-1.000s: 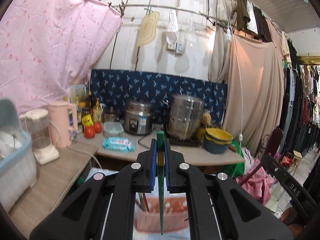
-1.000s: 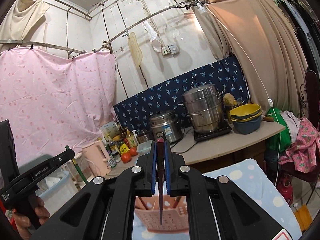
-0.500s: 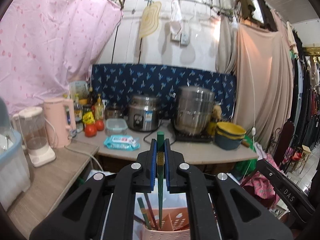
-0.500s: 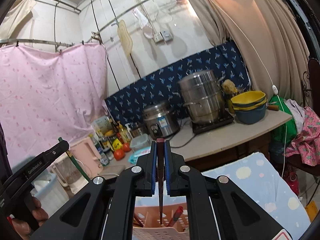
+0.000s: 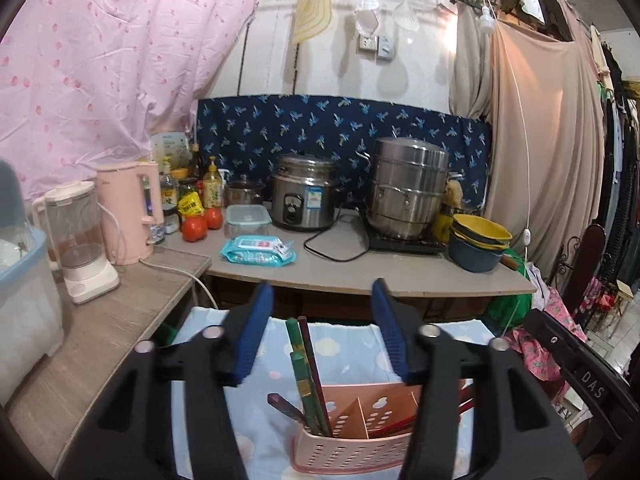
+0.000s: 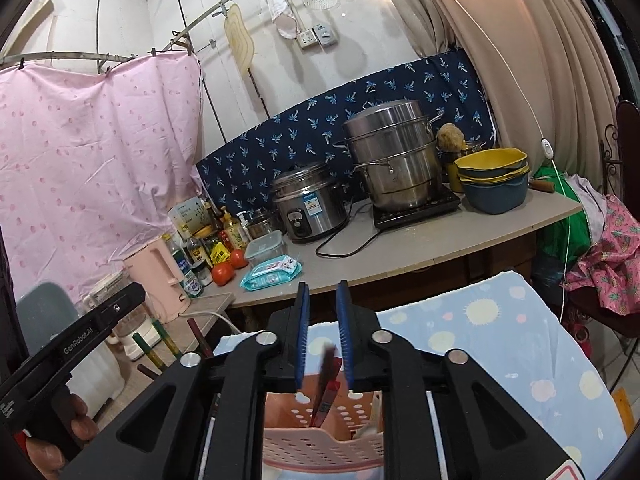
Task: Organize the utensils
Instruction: 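Open both tools to release the chopsticks into the basket, then move both open tools back toward the gold spoon and last dark red chopstick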
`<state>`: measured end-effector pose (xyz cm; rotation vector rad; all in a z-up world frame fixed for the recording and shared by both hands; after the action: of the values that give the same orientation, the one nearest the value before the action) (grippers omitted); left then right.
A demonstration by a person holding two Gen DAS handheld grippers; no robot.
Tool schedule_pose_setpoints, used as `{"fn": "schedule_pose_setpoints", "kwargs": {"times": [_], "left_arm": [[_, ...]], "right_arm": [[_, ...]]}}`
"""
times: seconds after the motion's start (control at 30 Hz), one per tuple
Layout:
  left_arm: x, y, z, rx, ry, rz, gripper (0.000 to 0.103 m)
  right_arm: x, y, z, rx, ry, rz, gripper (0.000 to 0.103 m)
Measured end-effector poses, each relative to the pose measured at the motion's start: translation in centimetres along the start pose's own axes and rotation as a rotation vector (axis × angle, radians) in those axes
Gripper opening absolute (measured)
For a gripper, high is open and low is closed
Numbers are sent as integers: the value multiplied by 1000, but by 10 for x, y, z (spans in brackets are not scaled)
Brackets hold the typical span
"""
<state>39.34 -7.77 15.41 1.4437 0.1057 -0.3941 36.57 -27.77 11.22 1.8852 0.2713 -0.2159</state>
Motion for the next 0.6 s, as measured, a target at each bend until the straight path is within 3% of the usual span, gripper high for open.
{"fn": "schedule_pose_setpoints", "kwargs": {"times": [0.6], "left_arm": [[-51,-22,-8,13,-6,-33,51]], "right_arm": [[-51,-21,-19,-64,21,-11,22]]}}
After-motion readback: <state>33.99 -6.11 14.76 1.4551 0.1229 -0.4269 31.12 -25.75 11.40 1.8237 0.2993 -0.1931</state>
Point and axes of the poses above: each gripper's, at about its wrist camera, not at the fingertips, and x roughly the way its jaws point, z to its right, y to its top, the point moved 6 cm from there along x, roughly the way its jaws point, and after that the axes turned 2 degrees about -x, right-handed, at the moved point
